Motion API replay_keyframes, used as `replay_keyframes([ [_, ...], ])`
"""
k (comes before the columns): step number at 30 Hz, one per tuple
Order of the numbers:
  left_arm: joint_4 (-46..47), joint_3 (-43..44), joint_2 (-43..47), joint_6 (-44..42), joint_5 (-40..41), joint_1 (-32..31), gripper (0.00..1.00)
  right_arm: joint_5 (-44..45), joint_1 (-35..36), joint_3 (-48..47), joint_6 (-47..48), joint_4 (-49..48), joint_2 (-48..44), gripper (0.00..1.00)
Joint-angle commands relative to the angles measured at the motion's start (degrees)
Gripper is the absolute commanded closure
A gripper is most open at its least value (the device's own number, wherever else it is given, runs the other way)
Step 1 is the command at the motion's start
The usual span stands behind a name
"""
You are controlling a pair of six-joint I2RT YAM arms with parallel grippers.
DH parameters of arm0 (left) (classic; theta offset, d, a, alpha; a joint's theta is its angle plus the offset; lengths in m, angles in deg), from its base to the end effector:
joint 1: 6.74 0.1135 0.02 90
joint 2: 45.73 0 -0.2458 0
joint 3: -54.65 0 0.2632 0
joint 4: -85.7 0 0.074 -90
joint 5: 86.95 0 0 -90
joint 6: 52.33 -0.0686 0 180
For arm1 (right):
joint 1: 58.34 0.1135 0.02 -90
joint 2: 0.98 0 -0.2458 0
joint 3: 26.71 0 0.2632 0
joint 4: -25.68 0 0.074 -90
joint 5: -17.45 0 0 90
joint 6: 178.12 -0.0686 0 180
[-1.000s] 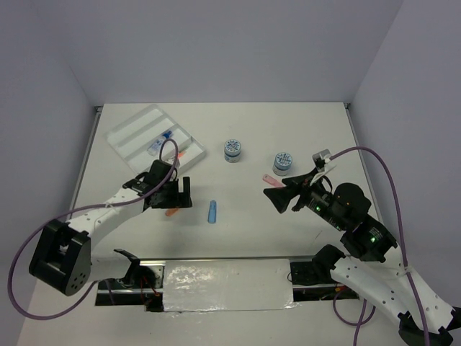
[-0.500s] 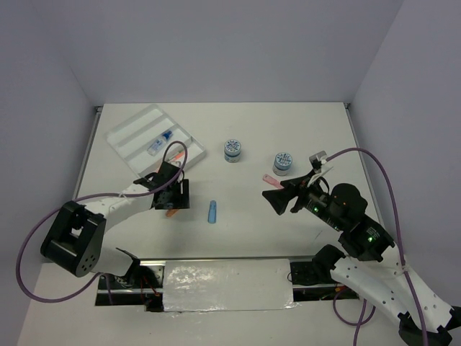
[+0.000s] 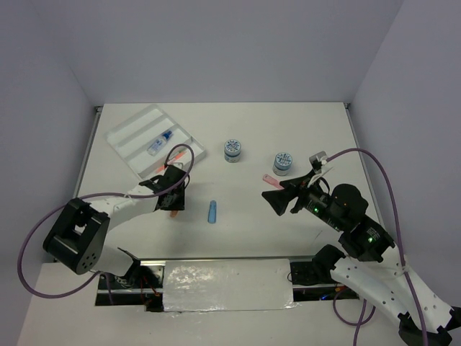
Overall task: Sort the stationery into containers
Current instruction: Pick up the pen from the center of the board.
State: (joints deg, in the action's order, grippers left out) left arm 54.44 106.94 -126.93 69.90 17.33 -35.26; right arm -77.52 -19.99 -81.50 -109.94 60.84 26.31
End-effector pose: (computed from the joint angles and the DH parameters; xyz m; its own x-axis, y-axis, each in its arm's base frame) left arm 0.2565 -0.1201 0.1073 -0.8341 -0.1350 -0.5349 -0.1063 0.9908 -0.0843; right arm 0.1344 0.1139 0.3288 -0.3518 0.1938 -0.9158 -0.5975 0.7066 0.3791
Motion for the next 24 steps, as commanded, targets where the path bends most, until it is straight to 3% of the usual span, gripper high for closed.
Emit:
replay_keyframes([
  [1,-0.2,-1.7,-3.3,2.6,-1.2,-1.4,0.54,-0.2,-0.1,-0.1,0.3,-1.9,-0.7,0.11],
  [4,0.2,-1.6,-4.9,2.8,-1.3,-1.8,0.67,-0.3,-0.1,0.0,0.4,-1.9,-0.7,0.11],
  [7,0.2,-1.1,-6.1,3.1,-1.1,-2.6,0.70,0.0,-0.1,0.0,0.6,-1.7,-0.7,0.11],
  [9,0.3,-0.7,-6.5,3.3,-1.2,-3.0,0.63,0.0,0.0,-0.2,0.7,-1.5,-0.7,0.11],
  [10,0.3,-0.4,-7.0,3.3,-1.3,-3.0,0.52,0.0,-0.1,-0.2,0.8,-1.4,-0.7,0.11],
  [14,0.6,0.4,-8.4,3.2,-1.6,-3.0,0.54,0.0,-0.1,-0.2,0.9,-1.1,-1.1,0.11],
  [15,0.7,0.5,-9.0,3.2,-1.6,-3.0,0.59,0.0,-0.1,-0.2,1.1,-1.0,-1.3,0.11],
  [17,1.0,0.9,-9.7,2.9,-2.0,-3.1,0.79,0.1,-0.1,-0.1,1.3,-0.9,-1.4,0.11],
  [18,0.9,1.0,-9.9,3.1,-1.8,-3.1,0.99,0.1,-0.1,-0.1,1.3,-0.8,-1.4,0.11],
  [24,-1.2,3.8,-5.4,3.3,0.0,-4.4,1.00,0.2,-0.1,-0.3,1.8,-0.3,-1.8,0.11],
])
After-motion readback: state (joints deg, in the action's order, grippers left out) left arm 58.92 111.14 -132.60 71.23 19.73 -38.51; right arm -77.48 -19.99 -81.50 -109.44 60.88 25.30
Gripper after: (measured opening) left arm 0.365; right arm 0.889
